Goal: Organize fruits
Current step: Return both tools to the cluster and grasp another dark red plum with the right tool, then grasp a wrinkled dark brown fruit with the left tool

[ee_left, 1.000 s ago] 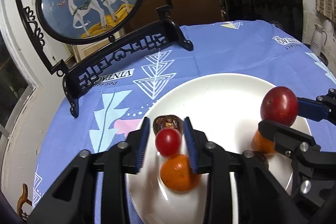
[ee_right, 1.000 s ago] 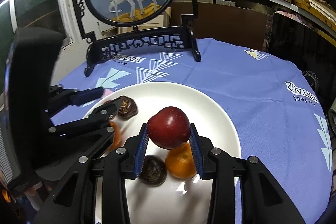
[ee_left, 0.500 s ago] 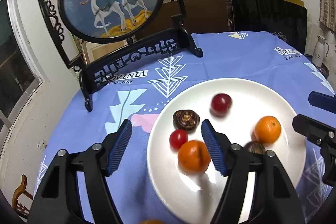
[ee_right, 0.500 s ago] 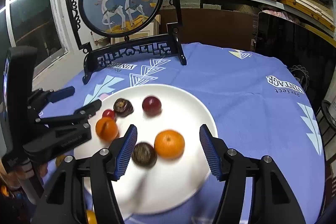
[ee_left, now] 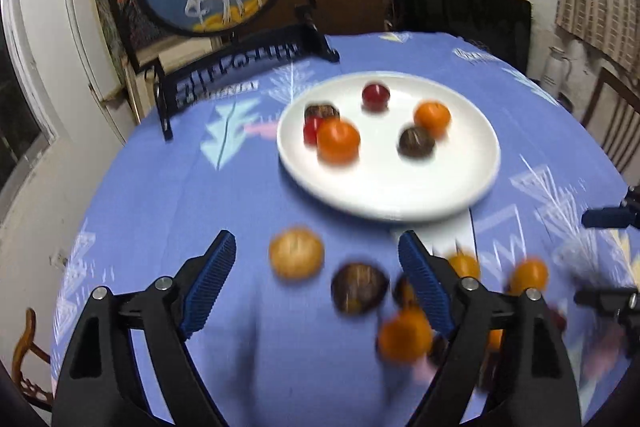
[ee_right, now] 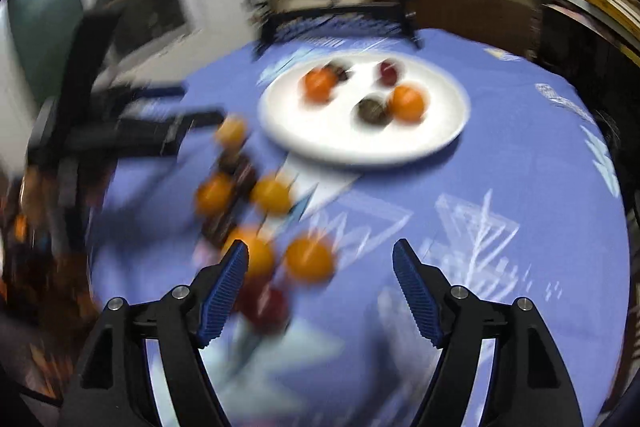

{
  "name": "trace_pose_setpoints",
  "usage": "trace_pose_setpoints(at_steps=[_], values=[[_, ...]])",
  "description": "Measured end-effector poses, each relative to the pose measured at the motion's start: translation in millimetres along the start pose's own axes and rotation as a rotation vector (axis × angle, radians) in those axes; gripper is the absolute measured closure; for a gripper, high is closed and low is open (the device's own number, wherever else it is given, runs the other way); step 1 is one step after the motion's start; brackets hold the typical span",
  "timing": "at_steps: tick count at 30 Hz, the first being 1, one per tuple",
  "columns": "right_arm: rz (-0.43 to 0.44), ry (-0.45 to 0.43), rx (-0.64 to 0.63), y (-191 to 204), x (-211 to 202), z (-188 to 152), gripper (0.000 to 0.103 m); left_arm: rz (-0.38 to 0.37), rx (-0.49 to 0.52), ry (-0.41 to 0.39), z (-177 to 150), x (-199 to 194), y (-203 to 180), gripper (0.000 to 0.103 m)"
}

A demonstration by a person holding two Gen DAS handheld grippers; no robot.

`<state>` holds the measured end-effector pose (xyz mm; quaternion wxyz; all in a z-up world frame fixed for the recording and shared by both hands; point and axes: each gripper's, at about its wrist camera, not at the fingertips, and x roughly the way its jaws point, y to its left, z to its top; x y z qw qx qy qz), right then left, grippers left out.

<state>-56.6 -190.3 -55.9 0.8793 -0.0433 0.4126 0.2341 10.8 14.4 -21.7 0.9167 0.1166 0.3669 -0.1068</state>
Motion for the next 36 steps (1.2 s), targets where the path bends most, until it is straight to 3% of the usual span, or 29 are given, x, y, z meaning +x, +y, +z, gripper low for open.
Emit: trace_pose_setpoints(at_steps=[6,11,12,18,23,27,28,36], values=[[-0.016,0.095,-0.162,30,12,-35,0.029,-0.067,-0.004,0.058,-43,-18,7,0.019],[0.002,0.103,-0.193,37,34,-27,0.054,-0.175,0.066,0.110,-70,-27,-18,0.019],[0.012,0.106,-0.208,39,38,-27,0.067,-0.201,0.086,0.119,-75,-29,-27,0.019],[-0.004,0.082,-0.184,29,19,-36,0.067,-0.314,0.172,0.132,-86,-35,-74,0.019],[-0.044,0.064,-0.107,5,4,-44,0.067,-0.304,0.178,0.153,-83,-20,-104,0.020],[-0.034,0.058,-0.095,2,5,-49,0.067,-0.278,0.124,0.161,-79,-5,-112,0.035],[-0.031,0.057,-0.092,2,7,-49,0.067,-0.276,0.119,0.156,-78,-5,-111,0.058],[-0.014,0.033,-0.084,4,4,-44,0.067,-0.283,0.109,0.166,-75,-18,-92,0.058]])
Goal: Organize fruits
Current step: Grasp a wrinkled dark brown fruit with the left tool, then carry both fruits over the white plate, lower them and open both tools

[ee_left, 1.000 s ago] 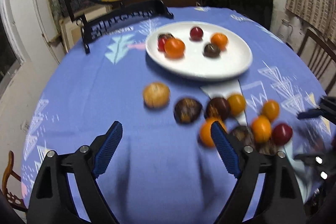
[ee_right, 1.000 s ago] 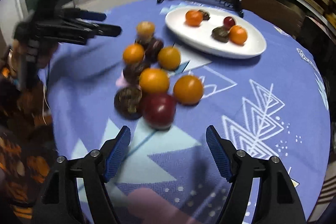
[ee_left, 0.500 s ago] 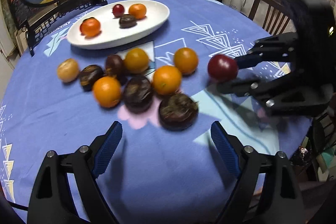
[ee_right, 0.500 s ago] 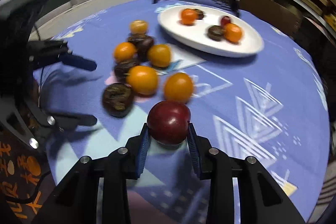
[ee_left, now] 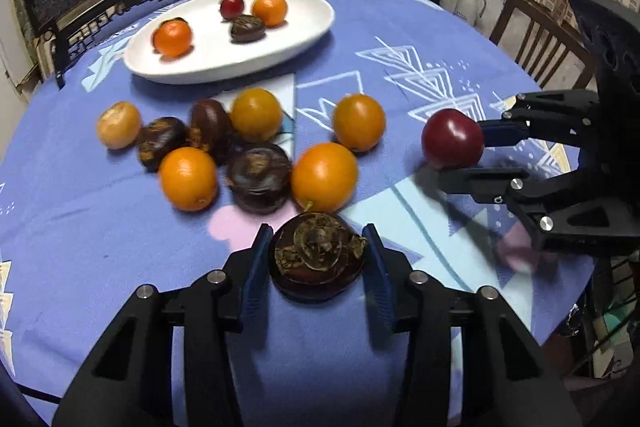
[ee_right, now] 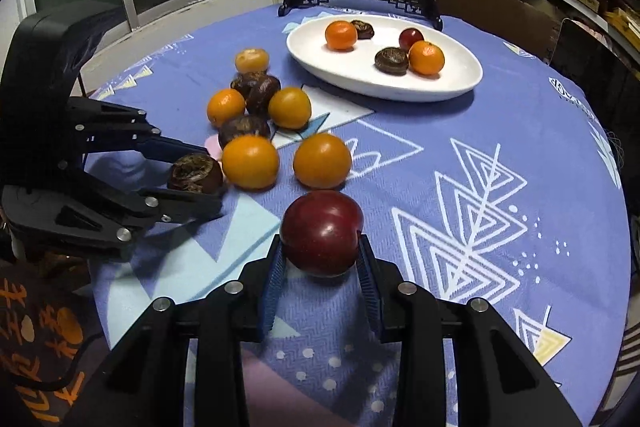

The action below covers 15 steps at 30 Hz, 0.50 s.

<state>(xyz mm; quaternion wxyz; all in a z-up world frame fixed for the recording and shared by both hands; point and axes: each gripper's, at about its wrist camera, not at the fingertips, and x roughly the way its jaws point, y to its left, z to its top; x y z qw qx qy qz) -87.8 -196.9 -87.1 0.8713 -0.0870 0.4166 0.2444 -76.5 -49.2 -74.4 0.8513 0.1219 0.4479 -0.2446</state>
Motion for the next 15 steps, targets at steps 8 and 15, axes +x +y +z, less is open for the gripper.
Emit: trace_pose_setpoints(at_steps=[8,15], values=[[0.013,-0.073,0.005,8,-6,31,0.067,0.079,-0.037,-0.120,34,-37,24,0.058],[-0.003,-0.204,0.042,-1,-23,86,0.067,0.208,-0.091,-0.238,96,-49,52,0.058]])
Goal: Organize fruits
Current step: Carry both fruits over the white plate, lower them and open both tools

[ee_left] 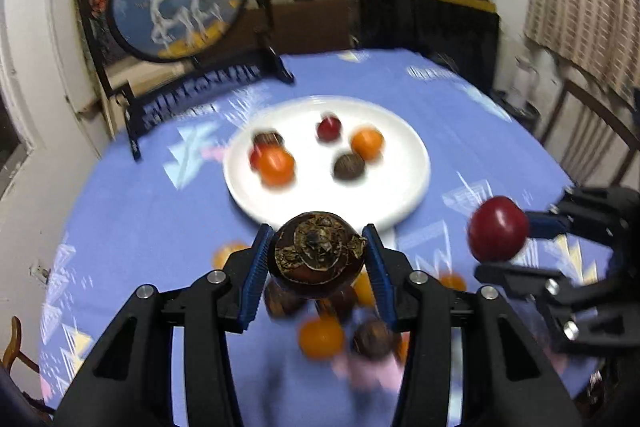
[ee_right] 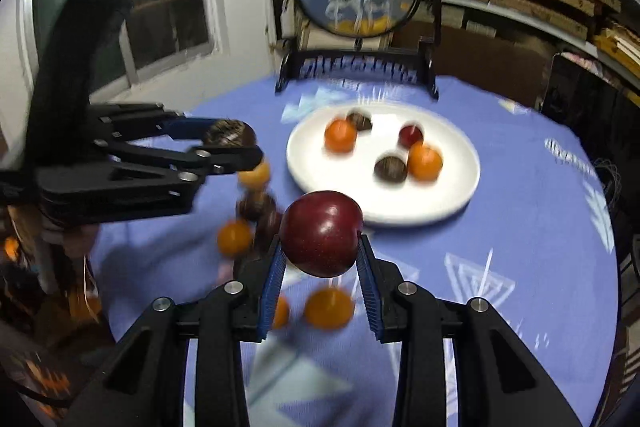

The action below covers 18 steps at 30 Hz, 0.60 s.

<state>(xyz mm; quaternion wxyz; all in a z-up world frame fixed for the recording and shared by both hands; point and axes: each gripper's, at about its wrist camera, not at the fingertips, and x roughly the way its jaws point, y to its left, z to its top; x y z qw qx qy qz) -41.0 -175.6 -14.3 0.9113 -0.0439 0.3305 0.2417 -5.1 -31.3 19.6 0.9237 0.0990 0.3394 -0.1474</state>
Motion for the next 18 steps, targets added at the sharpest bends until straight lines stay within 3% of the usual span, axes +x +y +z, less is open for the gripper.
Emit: trace_pose_setpoints(at_steps=[8,18], values=[[-0.005,-0.084,0.048,-23,8,45,0.067,0.101,-0.008,-0.066,44,28,7,0.058],[-0.011,-0.123,0.108,-52,40,72,0.067,0.143,-0.031,-0.047,67,81,16,0.058]])
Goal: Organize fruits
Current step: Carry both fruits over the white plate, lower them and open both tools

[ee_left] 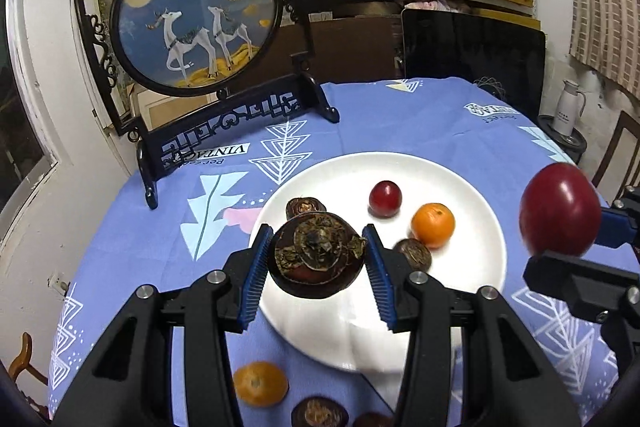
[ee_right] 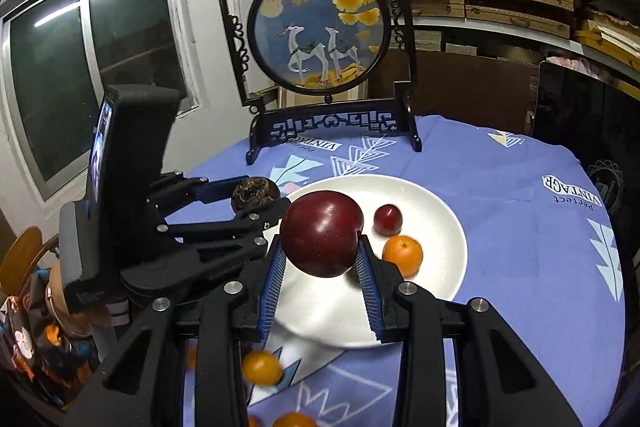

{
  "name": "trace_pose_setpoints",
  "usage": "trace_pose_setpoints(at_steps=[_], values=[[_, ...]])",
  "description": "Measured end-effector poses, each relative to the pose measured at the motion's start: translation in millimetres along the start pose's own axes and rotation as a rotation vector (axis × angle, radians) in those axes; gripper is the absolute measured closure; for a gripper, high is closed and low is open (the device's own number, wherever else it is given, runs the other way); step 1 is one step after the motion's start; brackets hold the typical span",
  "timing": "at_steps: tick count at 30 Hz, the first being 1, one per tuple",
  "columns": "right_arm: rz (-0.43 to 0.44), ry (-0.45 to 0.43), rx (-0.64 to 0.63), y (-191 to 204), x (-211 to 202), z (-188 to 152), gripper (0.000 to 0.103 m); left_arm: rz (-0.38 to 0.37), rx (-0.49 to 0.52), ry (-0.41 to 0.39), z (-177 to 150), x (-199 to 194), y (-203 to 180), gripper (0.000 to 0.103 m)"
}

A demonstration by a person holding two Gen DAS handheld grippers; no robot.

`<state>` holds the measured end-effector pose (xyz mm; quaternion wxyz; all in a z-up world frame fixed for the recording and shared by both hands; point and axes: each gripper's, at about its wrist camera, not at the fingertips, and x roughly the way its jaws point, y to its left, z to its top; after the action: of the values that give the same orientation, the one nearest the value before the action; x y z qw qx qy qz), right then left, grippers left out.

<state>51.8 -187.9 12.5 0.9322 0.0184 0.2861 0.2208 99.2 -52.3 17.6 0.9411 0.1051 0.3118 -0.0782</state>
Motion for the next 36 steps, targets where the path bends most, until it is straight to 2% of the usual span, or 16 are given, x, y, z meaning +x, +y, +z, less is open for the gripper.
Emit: trace_pose_setpoints(at_steps=[11,16,20,27,36], values=[[-0.030,-0.020,0.011,-14,37,19,0.066,-0.001,-0.049,0.032,9,40,9,0.058],[-0.002,-0.032,0.062,-24,47,14,0.066,-0.012,-0.058,0.050,2,51,8,0.058],[0.000,-0.002,0.087,-29,58,10,0.066,-0.004,-0.048,0.044,0,53,8,0.058],[-0.004,-0.012,0.090,-30,56,9,0.065,0.004,-0.036,0.034,-1,52,5,0.058],[-0.052,0.016,0.070,-27,66,5,0.065,0.003,-0.037,0.032,-2,54,7,0.058]])
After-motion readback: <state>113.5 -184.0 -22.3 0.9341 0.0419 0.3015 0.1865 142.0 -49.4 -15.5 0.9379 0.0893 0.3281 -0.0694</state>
